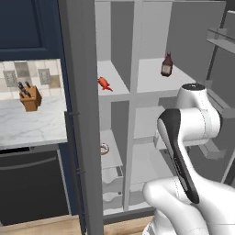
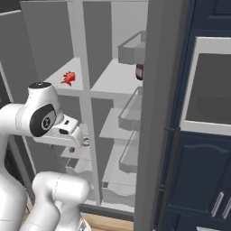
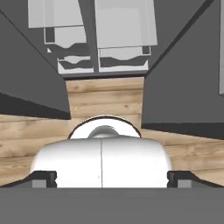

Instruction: There's a fish in the fridge that needs to be moved to the freezer for freezing. Pick up the fish from the fridge, place it on any shelf in the freezer, and close the fridge and freezer doors when done.

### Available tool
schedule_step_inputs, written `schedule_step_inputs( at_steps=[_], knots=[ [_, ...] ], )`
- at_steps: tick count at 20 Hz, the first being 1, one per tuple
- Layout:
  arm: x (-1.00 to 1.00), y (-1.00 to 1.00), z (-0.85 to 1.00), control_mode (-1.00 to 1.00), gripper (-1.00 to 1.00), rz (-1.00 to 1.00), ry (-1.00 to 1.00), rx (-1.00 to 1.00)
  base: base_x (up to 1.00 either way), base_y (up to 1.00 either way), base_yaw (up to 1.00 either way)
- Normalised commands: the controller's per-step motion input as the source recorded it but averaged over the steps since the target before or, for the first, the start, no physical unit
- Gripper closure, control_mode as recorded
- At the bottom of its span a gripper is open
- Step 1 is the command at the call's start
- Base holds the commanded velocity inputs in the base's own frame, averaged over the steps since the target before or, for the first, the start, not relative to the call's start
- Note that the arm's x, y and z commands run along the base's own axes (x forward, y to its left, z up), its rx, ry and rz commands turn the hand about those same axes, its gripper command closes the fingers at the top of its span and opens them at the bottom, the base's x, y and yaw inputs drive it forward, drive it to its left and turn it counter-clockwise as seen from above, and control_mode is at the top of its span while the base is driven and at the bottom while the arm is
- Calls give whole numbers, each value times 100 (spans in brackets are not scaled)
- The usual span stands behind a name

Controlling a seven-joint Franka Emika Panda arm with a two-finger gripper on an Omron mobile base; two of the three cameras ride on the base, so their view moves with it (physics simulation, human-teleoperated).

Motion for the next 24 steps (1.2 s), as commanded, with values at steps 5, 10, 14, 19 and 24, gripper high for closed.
schedule_step_inputs(
  at_steps=[5, 10, 14, 19, 24],
  knots=[
    [0, 0, 0, 100, -100, 0, 0, 0, -67, 0, -2],
    [0, 0, 0, 100, -100, 0, 0, 0, -60, 0, -2],
    [0, 0, 0, 100, -100, 0, 0, 0, -29, 0, -1],
    [0, 0, 0, -100, -100, 0, 0, 0, -1, 0, 0],
    [-2, 8, 0, -100, -100, -1, -1, 0, 0, 0, 0]
  ],
)
